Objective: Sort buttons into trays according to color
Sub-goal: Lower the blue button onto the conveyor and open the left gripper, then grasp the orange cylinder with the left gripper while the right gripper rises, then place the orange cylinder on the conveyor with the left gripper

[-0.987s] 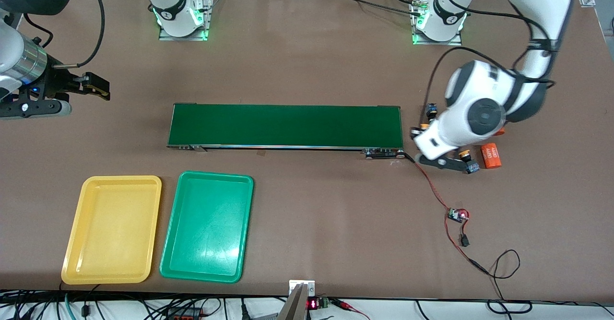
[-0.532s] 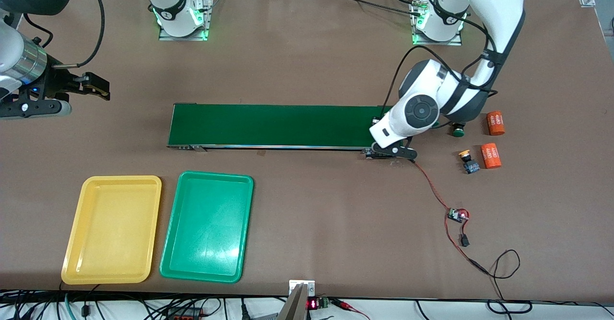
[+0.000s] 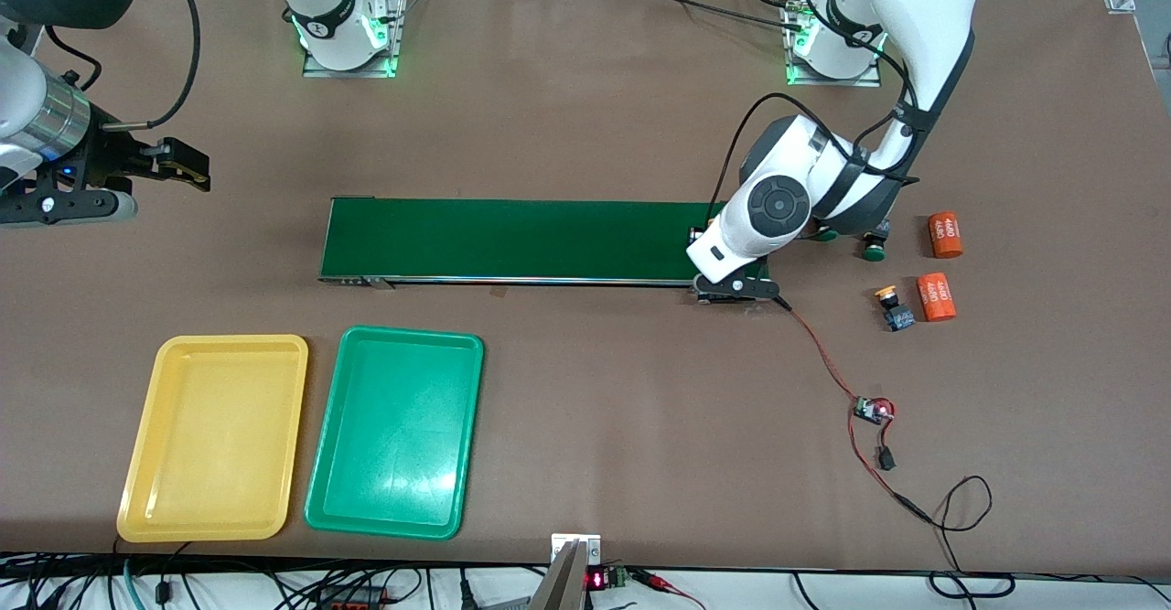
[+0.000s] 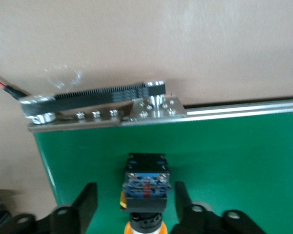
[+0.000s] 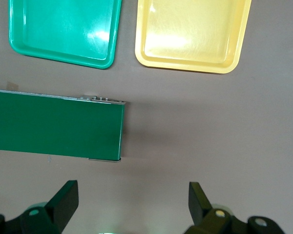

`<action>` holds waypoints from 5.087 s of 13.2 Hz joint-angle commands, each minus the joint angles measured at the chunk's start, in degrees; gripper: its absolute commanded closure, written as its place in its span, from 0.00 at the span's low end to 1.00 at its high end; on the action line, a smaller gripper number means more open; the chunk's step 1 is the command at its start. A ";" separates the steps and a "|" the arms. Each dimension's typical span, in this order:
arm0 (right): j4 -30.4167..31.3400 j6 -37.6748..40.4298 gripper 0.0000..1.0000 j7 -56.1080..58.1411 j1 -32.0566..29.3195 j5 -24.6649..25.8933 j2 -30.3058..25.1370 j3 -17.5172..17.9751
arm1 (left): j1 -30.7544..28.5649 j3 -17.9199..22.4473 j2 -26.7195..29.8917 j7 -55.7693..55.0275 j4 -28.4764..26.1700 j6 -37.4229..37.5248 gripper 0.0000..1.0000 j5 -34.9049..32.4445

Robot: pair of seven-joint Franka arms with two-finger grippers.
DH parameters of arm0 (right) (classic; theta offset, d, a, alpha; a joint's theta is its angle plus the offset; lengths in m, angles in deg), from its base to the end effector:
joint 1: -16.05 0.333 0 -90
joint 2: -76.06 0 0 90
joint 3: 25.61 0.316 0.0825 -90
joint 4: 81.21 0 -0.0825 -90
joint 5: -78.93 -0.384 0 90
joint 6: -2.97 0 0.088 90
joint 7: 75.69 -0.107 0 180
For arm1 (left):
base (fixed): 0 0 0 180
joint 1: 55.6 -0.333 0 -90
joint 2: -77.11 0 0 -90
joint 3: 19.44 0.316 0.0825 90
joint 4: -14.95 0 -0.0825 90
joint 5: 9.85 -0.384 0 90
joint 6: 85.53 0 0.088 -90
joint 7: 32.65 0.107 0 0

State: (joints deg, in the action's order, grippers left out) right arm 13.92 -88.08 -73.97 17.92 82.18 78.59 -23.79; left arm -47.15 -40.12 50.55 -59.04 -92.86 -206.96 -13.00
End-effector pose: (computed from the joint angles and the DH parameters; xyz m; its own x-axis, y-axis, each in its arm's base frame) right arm 0.5623 0.0299 0.5594 0.9886 0.0950 -0.1167 0.1015 -0.9935 0.0513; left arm 0.5400 -0.2864 0.2617 0.9725 -0.0624 -0.2244 -0.0594 -0.9980 0.0203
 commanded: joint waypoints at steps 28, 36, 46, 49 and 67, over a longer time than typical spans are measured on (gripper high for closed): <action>28.53 -18.11 0.00 -9.85 1.04 -2.64 -15.89 7.91 | -38.15 0.47 -7.80 21.03 -1.53 -5.22 0.38 -16.98; 29.85 -25.58 0.00 -23.33 1.30 -7.73 -11.42 19.97 | -37.10 -1.63 -3.67 39.25 5.49 3.83 0.83 -17.24; 27.39 -32.27 0.00 -32.83 6.66 -7.56 -1.74 21.56 | -38.15 -22.79 -3.23 70.40 7.52 10.07 0.89 -16.80; 27.39 -32.27 0.00 -32.74 6.49 -7.38 -1.74 21.56 | -38.07 -30.18 -3.14 76.12 6.65 13.49 0.92 -16.80; 25.72 -35.34 0.00 -37.75 10.09 -4.75 3.45 21.56 | -24.26 -33.46 -7.62 56.72 -5.66 2.16 0.00 -33.06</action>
State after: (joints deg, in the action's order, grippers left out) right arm 41.57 -123.76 -110.10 27.58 75.75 80.54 -2.30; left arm -71.35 -73.89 44.30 -1.78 -99.18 -204.53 -43.85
